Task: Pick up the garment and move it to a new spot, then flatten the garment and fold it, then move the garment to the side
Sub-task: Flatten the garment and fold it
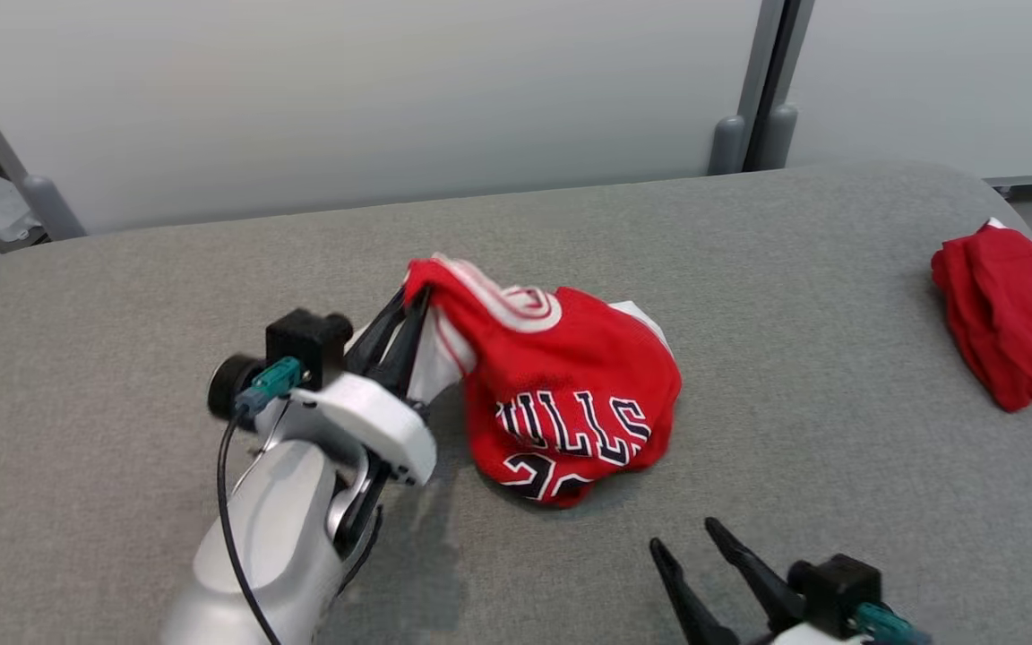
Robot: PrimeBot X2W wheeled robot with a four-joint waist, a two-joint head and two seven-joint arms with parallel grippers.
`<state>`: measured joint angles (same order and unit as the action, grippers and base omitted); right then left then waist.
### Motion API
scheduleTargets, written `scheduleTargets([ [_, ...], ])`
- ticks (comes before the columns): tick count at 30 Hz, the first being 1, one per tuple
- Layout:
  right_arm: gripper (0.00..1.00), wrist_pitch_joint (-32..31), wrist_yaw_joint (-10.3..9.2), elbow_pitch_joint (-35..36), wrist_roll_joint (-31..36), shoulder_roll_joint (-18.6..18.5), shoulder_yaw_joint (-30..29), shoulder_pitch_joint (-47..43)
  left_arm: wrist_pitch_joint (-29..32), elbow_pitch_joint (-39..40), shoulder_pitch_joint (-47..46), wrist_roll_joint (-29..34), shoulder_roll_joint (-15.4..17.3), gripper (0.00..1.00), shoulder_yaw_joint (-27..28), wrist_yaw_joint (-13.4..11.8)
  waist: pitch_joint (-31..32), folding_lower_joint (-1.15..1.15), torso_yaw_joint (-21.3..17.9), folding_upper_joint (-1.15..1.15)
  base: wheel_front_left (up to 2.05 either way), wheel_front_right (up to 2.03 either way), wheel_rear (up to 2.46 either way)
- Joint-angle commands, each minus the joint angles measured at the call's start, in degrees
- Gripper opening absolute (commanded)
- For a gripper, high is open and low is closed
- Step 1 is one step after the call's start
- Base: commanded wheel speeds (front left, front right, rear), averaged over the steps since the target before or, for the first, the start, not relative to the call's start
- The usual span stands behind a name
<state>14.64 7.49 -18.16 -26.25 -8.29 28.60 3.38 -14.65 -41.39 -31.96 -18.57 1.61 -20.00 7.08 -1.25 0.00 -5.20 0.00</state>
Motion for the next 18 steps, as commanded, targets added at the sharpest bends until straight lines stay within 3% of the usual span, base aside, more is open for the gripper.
scheduleTargets([
  [1,1.0,0.4,0.0,-2.6,-1.6,1.0,2.6,4.7,-0.3,5.4,-2.7,-1.7,1.3,0.0,0.3,0.0,-0.3,0.0,1.2,0.0,0.0,0.0,0.0],
  [7,1.0,0.4,0.0,-17.3,-6.1,4.0,4.8,14.1,-0.3,13.3,-4.9,-3.1,1.3,0.0,-4.5,-3.9,-2.5,0.0,4.5,0.0,0.0,0.0,0.0],
  [8,1.0,0.4,0.0,-23.0,-7.4,4.6,5.6,17.6,-0.3,15.0,-6.3,-3.0,1.3,0.0,-6.0,-5.6,-3.8,0.0,6.2,0.0,0.0,0.0,0.0],
  [12,1.0,0.4,0.0,-28.2,-14.3,5.3,6.0,21.6,-0.3,17.4,-9.0,-4.1,1.3,0.0,-8.8,-7.1,-6.6,0.0,9.3,0.0,0.0,0.0,0.0],
  [18,1.0,0.4,0.0,-32.1,-19.1,5.4,9.8,25.8,-0.3,18.7,-11.6,-4.7,1.3,0.0,-11.5,-8.4,-9.2,0.0,12.4,0.0,0.0,0.0,0.0],
])
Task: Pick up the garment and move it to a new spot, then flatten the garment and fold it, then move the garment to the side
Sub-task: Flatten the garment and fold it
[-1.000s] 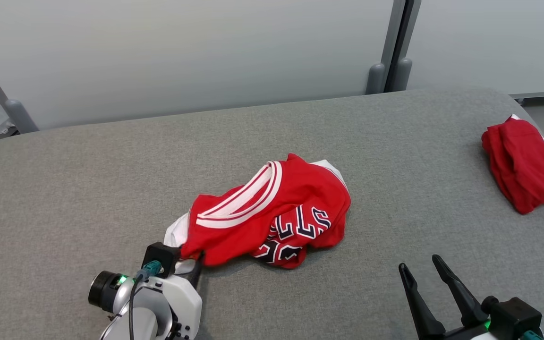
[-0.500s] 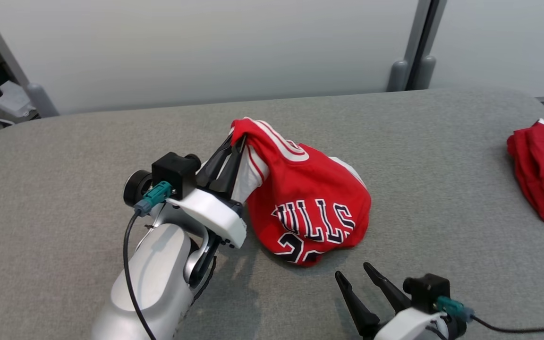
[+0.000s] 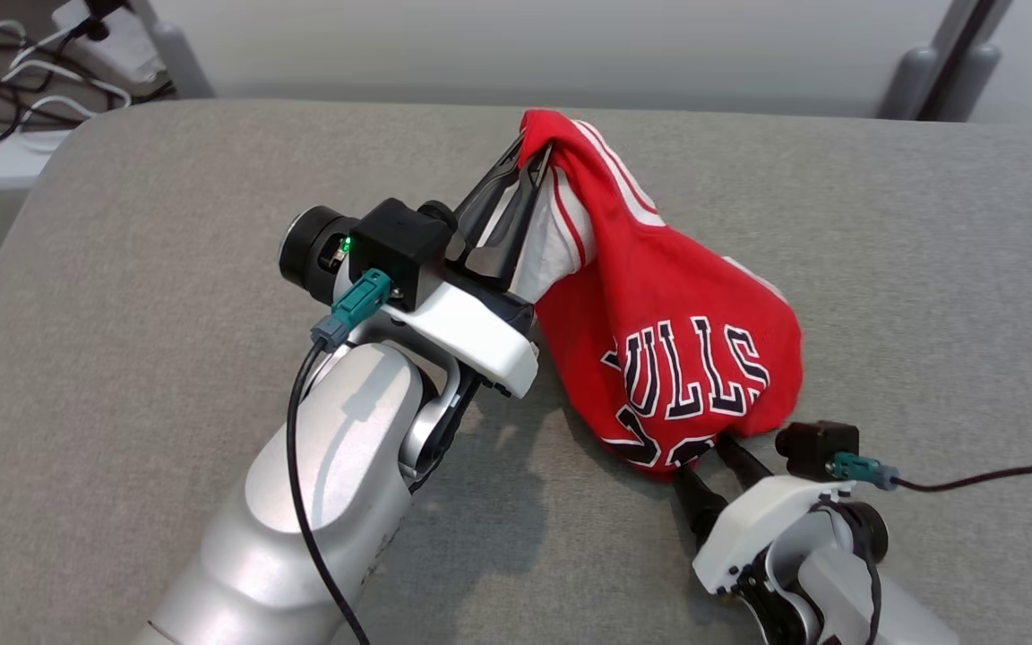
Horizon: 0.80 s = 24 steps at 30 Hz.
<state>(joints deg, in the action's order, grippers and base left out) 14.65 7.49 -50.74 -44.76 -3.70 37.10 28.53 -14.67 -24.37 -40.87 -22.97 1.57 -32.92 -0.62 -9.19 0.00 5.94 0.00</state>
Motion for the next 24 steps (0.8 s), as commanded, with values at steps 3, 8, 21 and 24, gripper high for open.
scheduleTargets([
  [3,0.89,0.3,0.0,-0.8,-2.5,0.8,4.4,1.7,-0.3,1.8,-3.0,-0.7,1.3,0.0,0.6,-0.9,-1.5,0.0,2.2,0.0,0.0,0.0,0.0],
  [8,0.0,0.3,0.0,-5.0,-5.8,0.8,9.2,2.6,-0.3,2.2,-3.2,-1.3,1.3,0.0,-0.6,-1.3,-1.8,0.0,3.0,0.0,0.0,0.0,0.0],
  [21,0.0,0.3,0.0,4.4,3.1,-5.1,-7.0,1.5,-0.3,1.0,1.0,-8.0,1.3,0.0,6.0,1.2,1.2,0.0,-0.5,0.0,0.0,0.0,0.0],
  [24,0.0,0.3,0.0,10.4,7.3,-6.9,-13.8,-1.9,-0.3,0.4,2.1,-10.1,1.3,0.0,8.2,2.2,2.3,0.0,-1.6,0.0,0.0,0.0,0.0],
])
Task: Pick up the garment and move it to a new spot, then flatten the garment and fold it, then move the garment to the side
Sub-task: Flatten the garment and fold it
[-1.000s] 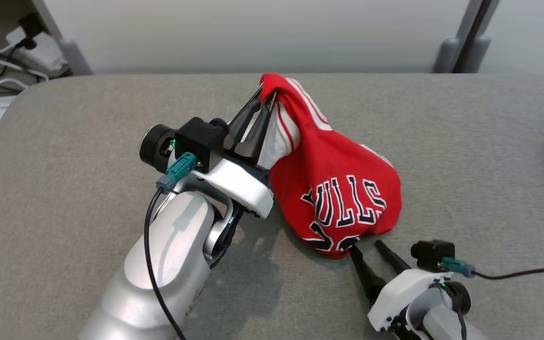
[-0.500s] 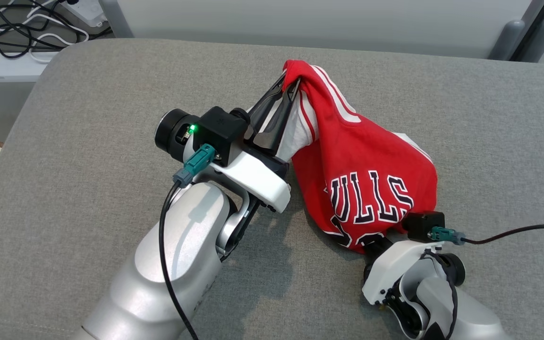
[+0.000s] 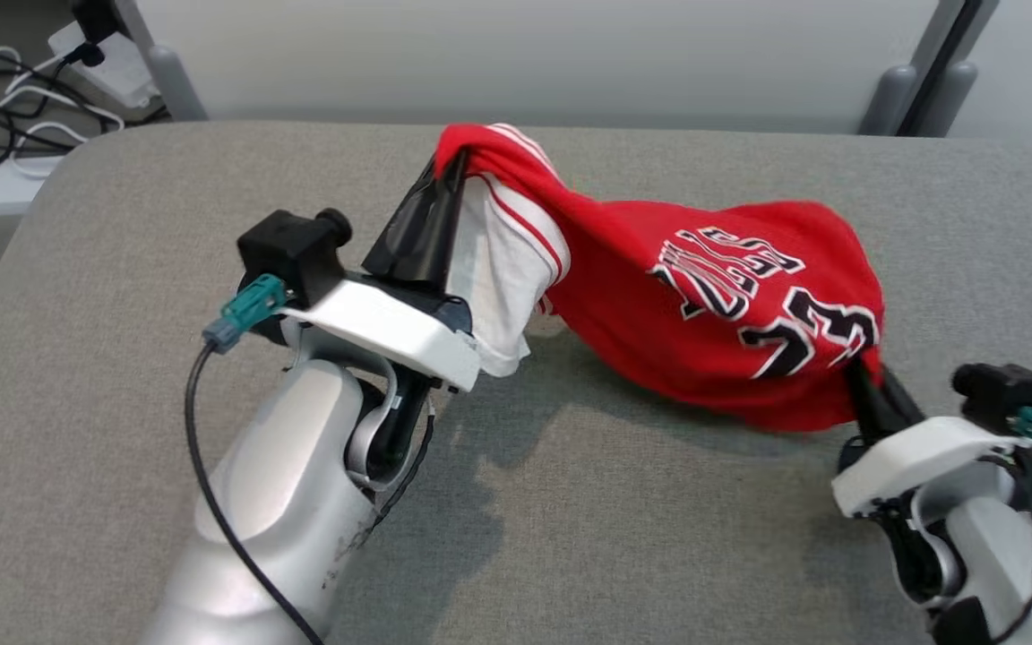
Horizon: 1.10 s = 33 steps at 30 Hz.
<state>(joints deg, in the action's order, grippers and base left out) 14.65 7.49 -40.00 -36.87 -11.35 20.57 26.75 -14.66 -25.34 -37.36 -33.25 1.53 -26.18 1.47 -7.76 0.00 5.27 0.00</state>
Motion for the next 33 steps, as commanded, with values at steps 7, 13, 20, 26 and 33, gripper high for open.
scheduleTargets([
  [7,0.0,0.3,0.0,21.8,8.4,-1.9,-14.1,-10.7,2.1,0.1,2.4,-10.5,1.5,0.0,6.8,3.2,4.6,0.0,-4.6,0.0,0.0,0.0,0.0],
  [13,0.0,0.3,0.0,36.7,12.1,-2.0,-22.0,-15.4,10.7,9.4,7.8,-21.6,2.5,0.0,11.7,3.0,6.1,0.0,-6.8,0.0,0.0,0.0,0.0],
  [20,0.0,-10.0,0.0,35.2,8.2,1.3,-24.0,-19.0,21.6,18.6,13.7,-26.9,5.8,0.0,13.2,-4.6,5.6,0.0,-7.6,0.0,0.0,0.0,0.0],
  [26,1.0,-7.2,0.0,20.9,7.4,1.7,-22.1,-10.8,14.8,14.0,13.6,-24.4,5.3,0.0,14.2,-2.9,3.4,0.0,-8.9,0.0,0.0,0.0,0.0],
  [33,1.0,-0.9,0.0,10.4,12.2,2.2,-18.2,-8.1,5.5,3.2,12.0,-26.4,3.2,0.0,16.7,2.3,1.9,0.0,-9.8,0.0,0.0,0.0,0.0],
])
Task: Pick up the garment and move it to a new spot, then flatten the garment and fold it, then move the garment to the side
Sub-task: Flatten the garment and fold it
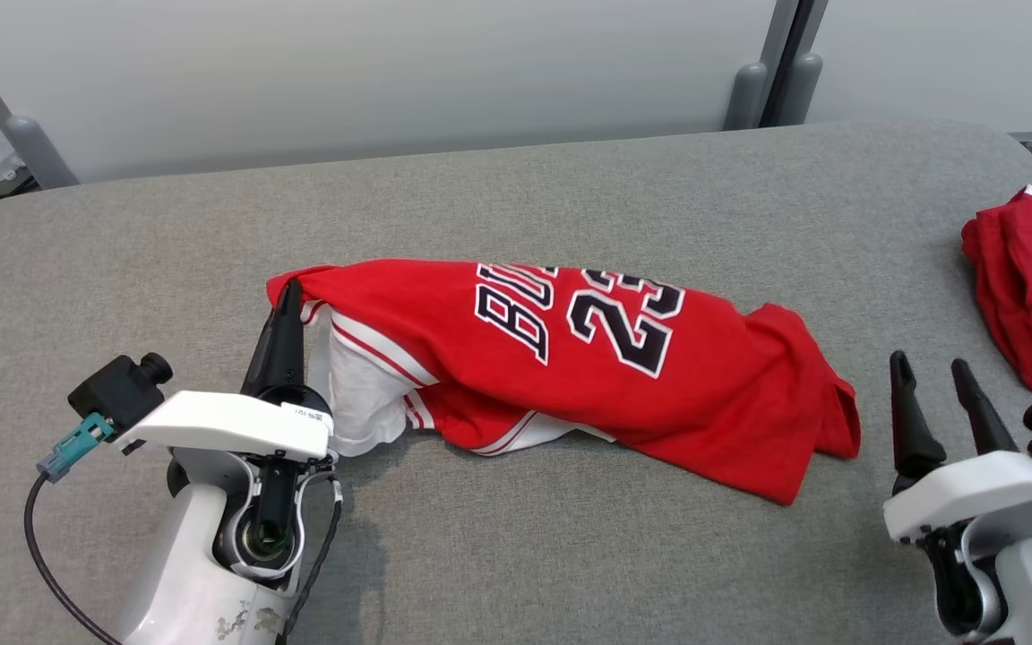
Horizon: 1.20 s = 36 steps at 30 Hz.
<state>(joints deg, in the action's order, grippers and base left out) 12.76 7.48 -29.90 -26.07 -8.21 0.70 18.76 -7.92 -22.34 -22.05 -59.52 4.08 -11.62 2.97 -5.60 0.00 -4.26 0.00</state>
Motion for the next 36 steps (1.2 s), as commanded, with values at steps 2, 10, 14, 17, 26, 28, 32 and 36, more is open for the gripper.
scheduleTargets([
  [2,1.0,1.4,0.01,-0.8,1.2,-0.2,2.9,-2.0,-2.9,-2.8,-3.9,0.4,0.6,0.0,2.0,1.7,-0.5,0.0,-0.7,0.0,0.0,0.0,0.0],
  [10,1.0,2.1,0.01,-2.6,-4.6,1.6,9.4,-6.2,-6.4,-7.3,-5.3,4.1,1.0,0.0,0.6,4.0,-1.9,0.0,-1.5,0.0,0.0,0.0,0.0],
  [14,1.0,2.2,0.01,-5.0,-7.6,2.2,12.4,-4.7,-6.8,-6.8,-5.0,4.4,1.2,0.0,1.1,4.3,-2.7,0.0,-0.7,0.0,0.0,0.0,0.0],
  [17,1.0,2.2,0.01,-7.0,-10.4,2.6,15.0,-3.3,-6.9,-6.7,-5.0,4.4,1.3,0.0,1.3,4.4,-3.2,0.0,0.1,0.0,0.0,0.0,0.0],
  [26,0.0,2.2,0.01,-14.2,-12.2,3.1,21.2,0.4,-7.0,-7.4,-5.7,3.8,0.9,0.0,1.3,4.5,-3.8,0.0,1.7,0.0,0.0,0.0,0.0],
  [28,0.0,2.2,0.01,-14.5,-11.7,2.9,21.4,1.0,-7.1,-7.5,-5.9,4.0,1.0,0.0,0.9,4.5,-3.9,0.0,1.6,0.0,0.0,0.0,0.0],
  [32,0.0,2.2,0.01,-11.3,-9.1,1.2,18.3,1.6,-7.1,-8.5,-7.4,7.2,2.5,0.0,-1.1,4.5,-4.3,0.0,0.8,0.0,0.0,0.0,0.0],
  [36,0.0,2.2,0.01,-2.4,-4.4,-0.3,10.4,0.8,-7.1,-11.1,-9.7,13.5,3.3,0.47,-5.6,4.5,-4.5,0.0,-0.8,0.0,0.0,0.0,0.0],
])
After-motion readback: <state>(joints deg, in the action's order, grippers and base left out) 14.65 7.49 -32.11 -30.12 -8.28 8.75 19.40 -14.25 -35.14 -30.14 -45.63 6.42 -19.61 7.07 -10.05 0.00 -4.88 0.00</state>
